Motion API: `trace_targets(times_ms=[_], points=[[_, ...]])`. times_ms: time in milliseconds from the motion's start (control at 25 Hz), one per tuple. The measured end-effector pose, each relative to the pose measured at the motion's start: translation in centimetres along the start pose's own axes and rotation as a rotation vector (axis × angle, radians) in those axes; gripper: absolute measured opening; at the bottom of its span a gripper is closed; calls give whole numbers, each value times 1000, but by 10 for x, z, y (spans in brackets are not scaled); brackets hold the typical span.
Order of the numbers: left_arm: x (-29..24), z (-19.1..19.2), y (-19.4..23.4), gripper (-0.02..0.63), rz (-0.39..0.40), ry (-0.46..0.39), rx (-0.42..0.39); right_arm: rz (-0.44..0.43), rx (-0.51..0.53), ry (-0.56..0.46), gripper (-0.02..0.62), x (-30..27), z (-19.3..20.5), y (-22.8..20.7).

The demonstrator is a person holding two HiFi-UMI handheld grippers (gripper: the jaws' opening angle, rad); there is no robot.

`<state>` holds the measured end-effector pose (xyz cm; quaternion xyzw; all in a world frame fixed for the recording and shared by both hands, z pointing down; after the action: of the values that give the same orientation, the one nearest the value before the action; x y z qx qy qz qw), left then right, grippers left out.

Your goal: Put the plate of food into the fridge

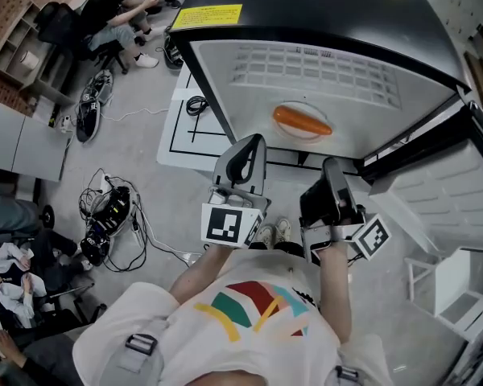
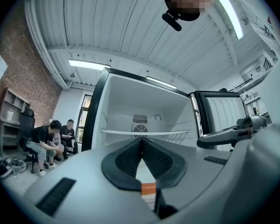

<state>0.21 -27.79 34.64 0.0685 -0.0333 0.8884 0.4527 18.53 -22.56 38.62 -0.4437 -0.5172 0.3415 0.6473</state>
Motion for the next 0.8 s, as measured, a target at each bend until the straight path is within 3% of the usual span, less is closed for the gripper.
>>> trace_targets(times_ms=[200,440,800], points=[[2,-3,0,5,7,-6,-5,0,0,-12,0,-1,-2,3],[3,-5,-3,5,11,-16,-11,60,20,-22,0,4,-1,-1],[1,-5,-5,5,12,-18,-10,61,4,-37,0,8,-5,-2]])
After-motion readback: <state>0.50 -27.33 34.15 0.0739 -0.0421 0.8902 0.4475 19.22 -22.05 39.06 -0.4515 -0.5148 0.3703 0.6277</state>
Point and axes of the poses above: the fingertips, and each gripper's own axes: x backward along the fingers, y to its left, z out of its underside, the point moved 6 cm from there along x, backward along the fingers, and after that the axes turned 1 degree about -y, right-handed, at the moved point
